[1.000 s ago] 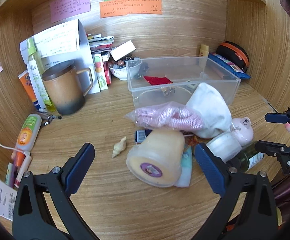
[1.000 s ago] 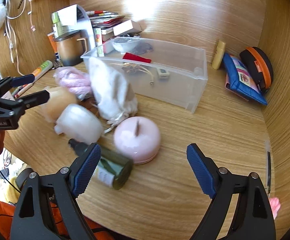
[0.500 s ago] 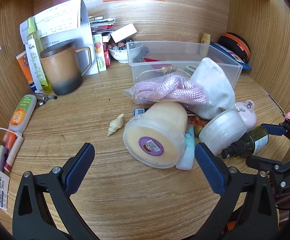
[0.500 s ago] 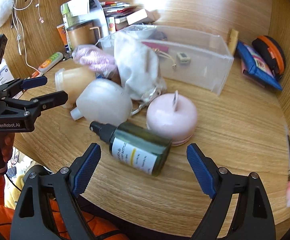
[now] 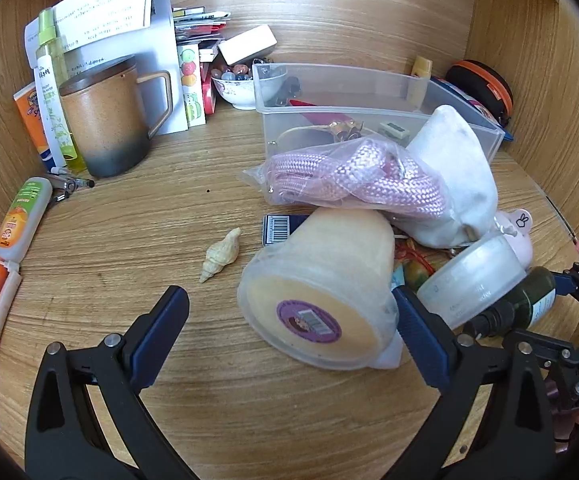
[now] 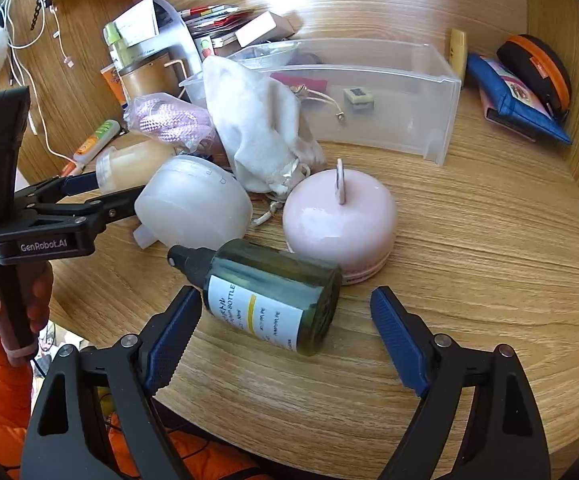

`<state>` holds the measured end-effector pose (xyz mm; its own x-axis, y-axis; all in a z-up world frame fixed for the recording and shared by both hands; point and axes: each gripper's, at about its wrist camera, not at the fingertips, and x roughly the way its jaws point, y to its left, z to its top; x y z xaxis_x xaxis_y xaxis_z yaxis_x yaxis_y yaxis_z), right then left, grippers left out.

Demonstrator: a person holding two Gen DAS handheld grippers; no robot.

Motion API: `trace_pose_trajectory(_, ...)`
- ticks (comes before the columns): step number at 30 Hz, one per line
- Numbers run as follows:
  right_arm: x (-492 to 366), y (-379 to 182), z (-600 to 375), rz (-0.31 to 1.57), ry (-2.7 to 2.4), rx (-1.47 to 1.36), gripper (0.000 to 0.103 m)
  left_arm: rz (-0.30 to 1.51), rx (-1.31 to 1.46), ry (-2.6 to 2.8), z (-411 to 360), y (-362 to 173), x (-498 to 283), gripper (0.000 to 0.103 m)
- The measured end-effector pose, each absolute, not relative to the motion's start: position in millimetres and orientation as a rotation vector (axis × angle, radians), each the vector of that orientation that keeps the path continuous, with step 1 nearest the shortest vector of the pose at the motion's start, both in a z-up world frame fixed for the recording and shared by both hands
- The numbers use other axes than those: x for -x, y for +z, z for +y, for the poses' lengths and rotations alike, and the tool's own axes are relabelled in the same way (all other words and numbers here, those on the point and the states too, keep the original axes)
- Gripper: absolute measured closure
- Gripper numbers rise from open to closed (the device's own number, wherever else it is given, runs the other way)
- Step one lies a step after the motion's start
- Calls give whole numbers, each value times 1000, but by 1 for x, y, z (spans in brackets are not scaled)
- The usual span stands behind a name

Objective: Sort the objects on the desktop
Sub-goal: 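Grasp the cream tub with the left gripper while the right gripper grasps the green bottle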

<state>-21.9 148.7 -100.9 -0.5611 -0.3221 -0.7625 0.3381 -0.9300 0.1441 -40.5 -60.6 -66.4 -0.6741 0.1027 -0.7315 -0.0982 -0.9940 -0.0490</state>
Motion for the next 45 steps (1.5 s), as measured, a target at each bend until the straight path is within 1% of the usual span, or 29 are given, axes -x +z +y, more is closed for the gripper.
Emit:
trace_pose_trajectory(2, 22, -101, 146, 53, -2497, -1206, 20, -22, 1219, 2771, -61, -69, 44, 2)
trace_pose_trajectory(3, 21, -101, 145, 64, -2501, -1203, 22, -32, 1219, 2768, -62, -70, 45, 2)
trace_pose_trajectory(5, 20, -102, 144, 82, -2507, -1192, 27, -53, 1208, 2767, -63, -72, 46, 2)
trace_pose_trajectory(9, 19, -102, 141, 125, -2514, -1181, 41, -59, 1188, 2785, -62, -73, 48, 2)
trace_pose_trajectory(10, 18, -102, 141, 130, -2513, -1178, 42, -52, 1181, 2790, -61, -72, 48, 2)
trace_pose_trajectory(15, 14, -98, 144, 142, -2530, -1154, 42, -30, 1160, 2800, -59, -70, 48, 2)
trace_pose_trajectory(17, 12, -95, 146, 143, -2536, -1141, 42, -40, 1145, 2800, -59, -68, 49, 5)
trace_pose_trajectory(20, 10, -91, 148, 149, -2540, -1126, 42, -62, 1145, 2774, -59, -69, 52, 12)
trace_pose_trajectory(21, 9, -89, 149, 151, -2544, -1119, 42, -69, 1147, 2763, -58, -70, 52, 17)
trace_pose_trajectory(22, 9, -88, 149, 152, -2546, -1117, 42, -74, 1153, 2745, -56, -71, 53, 25)
trace_pose_trajectory(23, 8, -86, 151, 151, -2551, -1112, 42, -79, 1160, 2733, -55, -72, 54, 27)
trace_pose_trajectory(36, 5, -72, 168, 114, -2598, -1080, 42, -118, 1159, 2789, -60, -71, 47, 32)
trace_pose_trajectory(39, 5, -69, 172, 98, -2606, -1073, 42, -133, 1146, 2801, -65, -66, 45, 34)
trace_pose_trajectory(45, 8, -66, 179, 61, -2617, -1062, 42, -133, 1092, 2843, -69, -53, 38, 34)
